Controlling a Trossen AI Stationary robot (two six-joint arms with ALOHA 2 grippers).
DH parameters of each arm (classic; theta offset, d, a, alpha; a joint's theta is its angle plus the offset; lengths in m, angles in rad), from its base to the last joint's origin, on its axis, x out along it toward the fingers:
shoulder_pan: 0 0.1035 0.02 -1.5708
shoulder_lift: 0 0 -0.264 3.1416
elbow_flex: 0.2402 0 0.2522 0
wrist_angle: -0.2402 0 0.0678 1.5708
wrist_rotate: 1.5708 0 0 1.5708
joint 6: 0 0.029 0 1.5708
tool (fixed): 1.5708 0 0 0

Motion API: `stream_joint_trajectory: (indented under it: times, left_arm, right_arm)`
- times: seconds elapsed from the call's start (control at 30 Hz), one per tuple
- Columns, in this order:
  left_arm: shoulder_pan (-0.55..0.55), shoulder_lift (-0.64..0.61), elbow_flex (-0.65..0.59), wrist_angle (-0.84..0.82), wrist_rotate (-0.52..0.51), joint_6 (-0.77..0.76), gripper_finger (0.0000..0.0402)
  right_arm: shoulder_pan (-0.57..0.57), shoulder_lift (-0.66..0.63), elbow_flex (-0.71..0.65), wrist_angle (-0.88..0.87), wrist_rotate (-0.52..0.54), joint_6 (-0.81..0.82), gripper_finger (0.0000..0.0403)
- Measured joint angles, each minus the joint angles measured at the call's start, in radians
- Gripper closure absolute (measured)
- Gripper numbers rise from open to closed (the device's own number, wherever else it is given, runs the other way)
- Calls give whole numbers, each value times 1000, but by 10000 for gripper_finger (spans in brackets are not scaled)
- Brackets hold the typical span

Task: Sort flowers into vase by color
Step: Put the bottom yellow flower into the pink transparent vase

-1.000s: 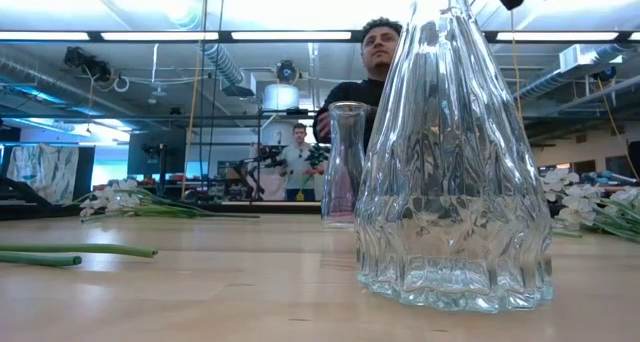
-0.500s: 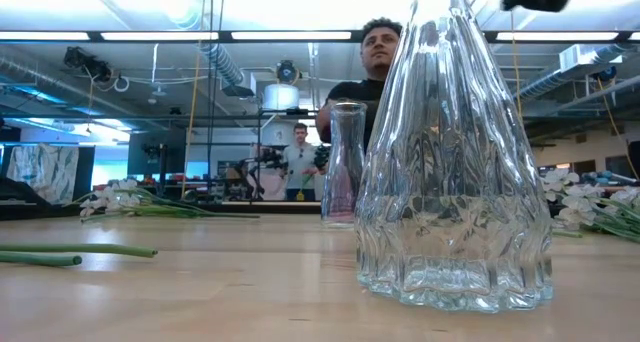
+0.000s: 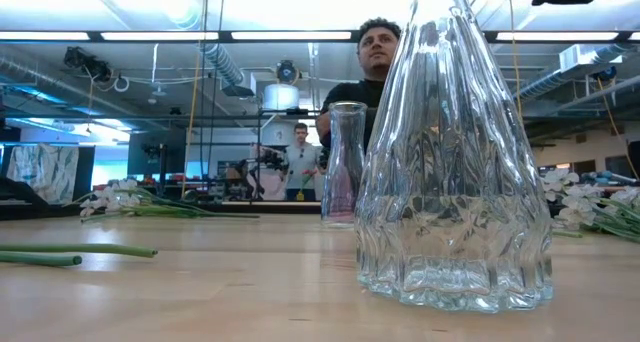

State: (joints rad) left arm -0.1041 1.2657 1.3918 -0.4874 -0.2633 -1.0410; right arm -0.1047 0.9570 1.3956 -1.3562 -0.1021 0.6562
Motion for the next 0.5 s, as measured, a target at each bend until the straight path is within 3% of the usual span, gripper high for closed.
stream_joint_trajectory:
  times: [0.1,0.23,0.37,0.5]
  left_arm:
    - [-1,11,0,-16,34,-184,85]
    - [-7,20,0,-14,56,-413,79]
    - [-27,36,0,-56,5,-465,88]
    - [-51,59,0,-241,-75,-559,109]
  right_arm:
    - [0,8,0,48,-15,1,168]
    - [-1,20,0,99,-14,29,169]
    - [-1,35,0,111,31,26,169]
    - [-2,47,0,114,120,-1,170]
